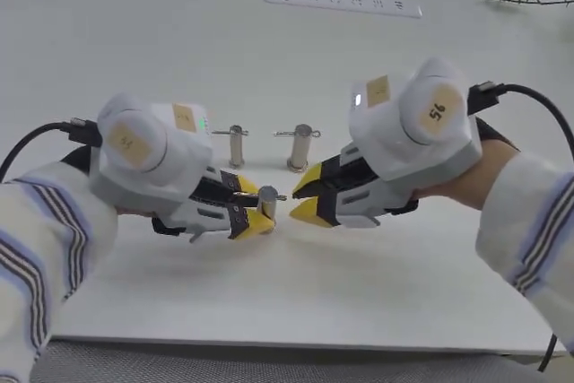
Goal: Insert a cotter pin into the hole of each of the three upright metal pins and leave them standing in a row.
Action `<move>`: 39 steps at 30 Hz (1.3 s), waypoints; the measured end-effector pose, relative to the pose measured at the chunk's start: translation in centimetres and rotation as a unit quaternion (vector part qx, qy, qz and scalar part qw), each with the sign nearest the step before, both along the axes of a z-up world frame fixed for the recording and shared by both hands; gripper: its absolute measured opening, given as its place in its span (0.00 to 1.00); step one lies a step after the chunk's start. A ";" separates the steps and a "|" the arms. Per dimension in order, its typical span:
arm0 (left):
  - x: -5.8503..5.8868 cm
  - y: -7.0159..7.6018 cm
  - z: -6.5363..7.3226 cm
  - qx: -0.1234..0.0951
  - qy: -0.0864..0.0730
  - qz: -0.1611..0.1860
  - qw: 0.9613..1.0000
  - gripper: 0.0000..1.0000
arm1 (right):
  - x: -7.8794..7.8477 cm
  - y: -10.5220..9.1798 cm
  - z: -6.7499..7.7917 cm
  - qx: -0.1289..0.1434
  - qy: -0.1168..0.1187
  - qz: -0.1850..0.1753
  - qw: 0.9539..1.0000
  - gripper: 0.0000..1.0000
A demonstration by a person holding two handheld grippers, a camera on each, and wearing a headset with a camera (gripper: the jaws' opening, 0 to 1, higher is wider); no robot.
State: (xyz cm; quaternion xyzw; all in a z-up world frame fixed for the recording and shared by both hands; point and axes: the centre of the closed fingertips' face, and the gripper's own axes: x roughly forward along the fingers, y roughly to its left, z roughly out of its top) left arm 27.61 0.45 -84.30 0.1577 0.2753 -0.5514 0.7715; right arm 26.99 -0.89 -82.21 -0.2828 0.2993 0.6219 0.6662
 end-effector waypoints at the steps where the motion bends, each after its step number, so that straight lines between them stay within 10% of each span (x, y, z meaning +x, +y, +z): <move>1: 0.0 0.0 0.0 0.000 0.000 0.001 1.000 0.12 | 0.0 -0.1 0.0 0.001 0.001 -0.003 1.000 0.13; 22: 0.4 -0.2 0.8 -0.018 -0.001 0.005 1.000 0.13 | 0.1 -0.2 -0.1 0.026 0.007 -0.025 0.999 0.16; 39: -1.3 1.2 0.2 -0.012 0.027 -0.011 1.000 0.32 | -0.2 3.1 0.3 0.022 -0.026 0.091 0.995 0.23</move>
